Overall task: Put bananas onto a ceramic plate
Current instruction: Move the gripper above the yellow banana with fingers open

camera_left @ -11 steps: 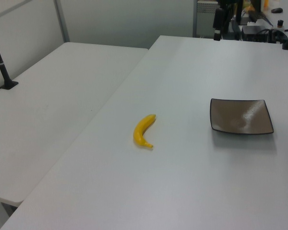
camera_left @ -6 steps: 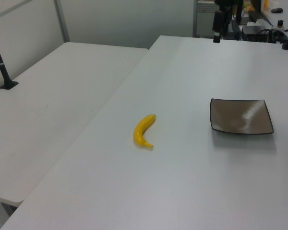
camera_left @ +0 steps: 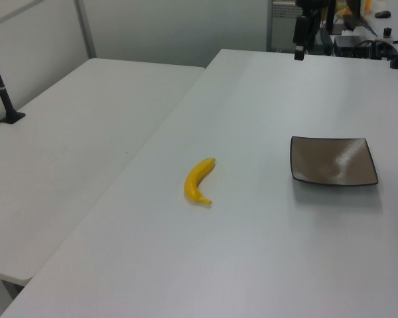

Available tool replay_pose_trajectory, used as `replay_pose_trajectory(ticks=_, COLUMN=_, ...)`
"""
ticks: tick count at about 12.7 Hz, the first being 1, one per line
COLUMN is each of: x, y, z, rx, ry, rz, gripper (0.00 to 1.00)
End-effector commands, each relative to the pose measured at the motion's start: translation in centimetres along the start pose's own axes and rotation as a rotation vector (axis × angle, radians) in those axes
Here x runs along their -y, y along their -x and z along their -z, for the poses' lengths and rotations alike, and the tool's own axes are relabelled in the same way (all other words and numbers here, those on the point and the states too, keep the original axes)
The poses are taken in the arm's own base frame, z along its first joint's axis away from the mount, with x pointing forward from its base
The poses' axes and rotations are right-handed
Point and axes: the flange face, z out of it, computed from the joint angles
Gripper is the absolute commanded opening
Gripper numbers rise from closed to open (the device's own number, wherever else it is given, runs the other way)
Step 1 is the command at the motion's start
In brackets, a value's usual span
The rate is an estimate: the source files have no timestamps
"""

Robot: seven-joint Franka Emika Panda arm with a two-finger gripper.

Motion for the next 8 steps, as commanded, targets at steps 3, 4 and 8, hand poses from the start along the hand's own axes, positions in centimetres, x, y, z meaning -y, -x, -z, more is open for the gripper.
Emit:
replay_pose_trajectory(ticks=3, x=2.7, y=-5.4, z=-1.4, rx=-0.043, ry=0.025, rz=-0.259, gripper=1.0)
replay_pose_trajectory(ticks=4, x=3.3, y=-6.8, z=-1.6, rx=-0.055, ry=0.022, rz=-0.336, gripper=1.0)
replay_pose_trajectory(ticks=8, x=5.8, y=-10.1, z=-3.8, rx=-0.066, ry=0.009, rz=-0.523, gripper=1.0)
